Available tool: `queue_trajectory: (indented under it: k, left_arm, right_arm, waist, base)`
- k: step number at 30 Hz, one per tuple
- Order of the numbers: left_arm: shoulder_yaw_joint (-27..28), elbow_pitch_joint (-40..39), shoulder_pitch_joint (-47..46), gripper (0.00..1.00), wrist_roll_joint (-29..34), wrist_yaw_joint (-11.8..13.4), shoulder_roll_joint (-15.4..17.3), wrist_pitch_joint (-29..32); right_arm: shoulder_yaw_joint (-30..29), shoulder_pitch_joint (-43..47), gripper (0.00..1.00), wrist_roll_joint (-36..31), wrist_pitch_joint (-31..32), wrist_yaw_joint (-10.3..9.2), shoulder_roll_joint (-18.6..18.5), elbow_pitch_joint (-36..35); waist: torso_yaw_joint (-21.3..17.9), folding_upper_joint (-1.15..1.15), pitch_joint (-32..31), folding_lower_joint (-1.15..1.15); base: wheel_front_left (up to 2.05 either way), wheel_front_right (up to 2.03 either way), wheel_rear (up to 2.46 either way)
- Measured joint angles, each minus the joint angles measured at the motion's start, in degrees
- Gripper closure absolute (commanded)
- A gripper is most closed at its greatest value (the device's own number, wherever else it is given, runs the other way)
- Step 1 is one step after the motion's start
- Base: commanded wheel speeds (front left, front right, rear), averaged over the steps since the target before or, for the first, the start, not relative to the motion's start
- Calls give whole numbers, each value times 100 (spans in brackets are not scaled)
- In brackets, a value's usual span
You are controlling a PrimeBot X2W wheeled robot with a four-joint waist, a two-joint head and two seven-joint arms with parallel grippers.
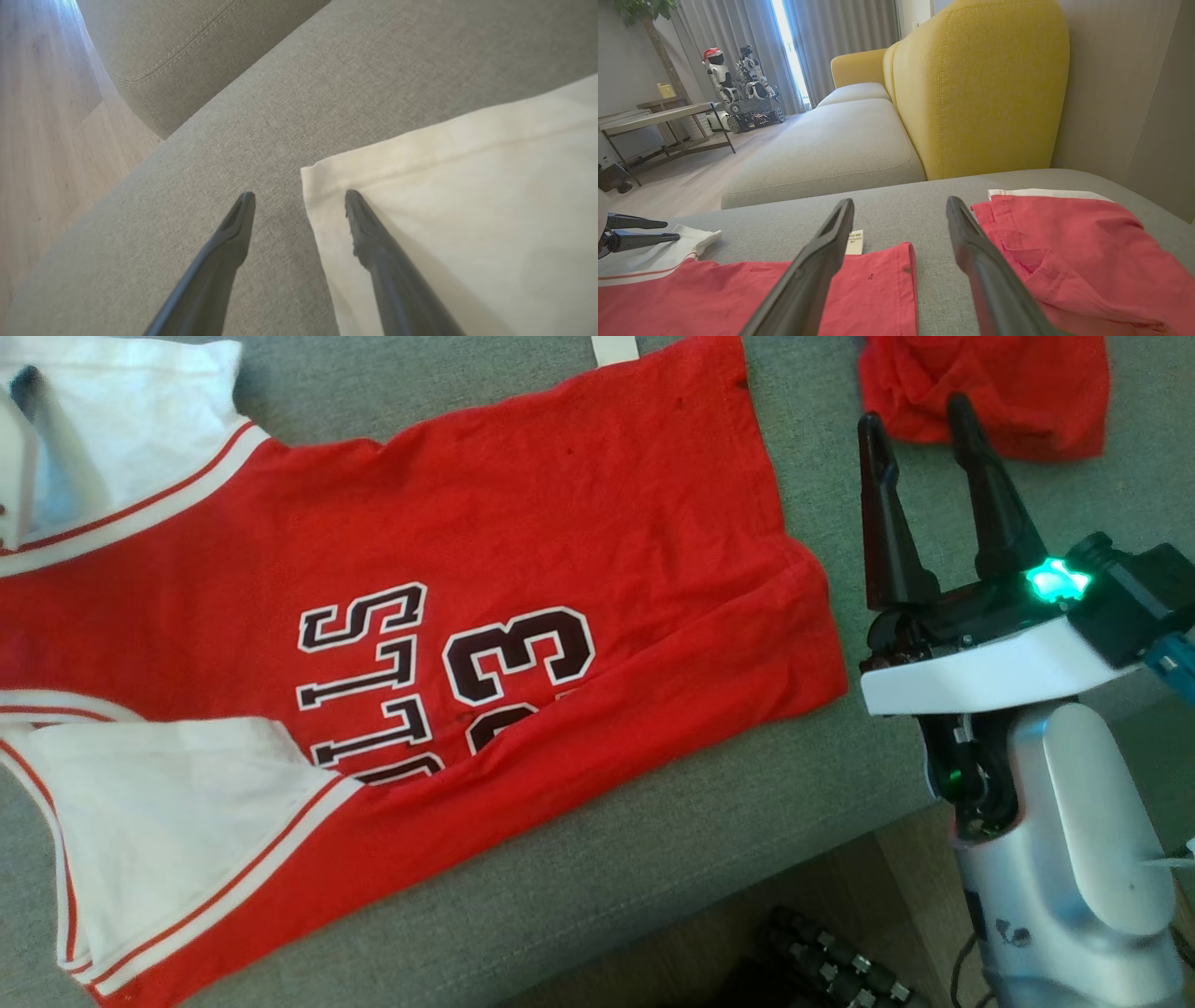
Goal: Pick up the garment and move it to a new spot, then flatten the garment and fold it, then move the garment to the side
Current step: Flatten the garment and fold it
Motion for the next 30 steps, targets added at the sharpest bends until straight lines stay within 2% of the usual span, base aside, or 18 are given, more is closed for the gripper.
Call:
queue_trajectory:
  k: [11, 12, 13, 17, 23, 26, 28, 30]
  left_arm:
    - [-479, 424, -357, 0, -258, 0, 12, -152]
    - [-524, 471, -392, 58, -331, 0, 5, -151]
    - [-567, 508, -421, 100, -410, 0, -7, -147]
    - [-723, 530, -435, 100, -676, 1, -118, -171]
    - [-724, 639, -532, 100, -740, 1, -193, -527]
    - [-713, 610, -555, 100, -745, 34, -291, -854]
    - [-710, 573, -554, 100, -783, 79, -382, -1067]
    - [-706, 513, -554, 100, -783, 110, -457, -1270]
  right_arm:
    - [-2, -1, 0, -1, -54, 0, 0, 83]
    - [-1, -1, 0, 34, -53, 0, 1, 86]
    - [-3, -1, 0, 94, -53, 0, 1, 89]
    - [-65, -1, 0, 104, -53, 0, 0, 92]
    - [-179, -85, 0, 30, 79, 0, 0, 158]
    - [-250, -443, 0, -103, 415, 0, -4, 399]
    - [-233, -753, 0, -302, 795, 0, -164, 686]
    - [-264, -1036, 0, -166, 1106, 0, -279, 929]
  waist:
    - [-12, 0, 58, 0]
    - [-10, 0, 58, 0]
    - [-5, 0, 54, 0]
    - [47, 0, 59, 0]
    - [209, 0, 51, 0]
    - [341, 0, 35, -1]
    - [449, 0, 17, 0]
    - [572, 0, 4, -1]
  base:
    - [0, 0, 0]
    - [0, 0, 0]
    - [0, 0, 0]
    - [0, 0, 0]
    - [0, 0, 0]
    - [0, 0, 0]
    - [0, 0, 0]
    - [0, 0, 0]
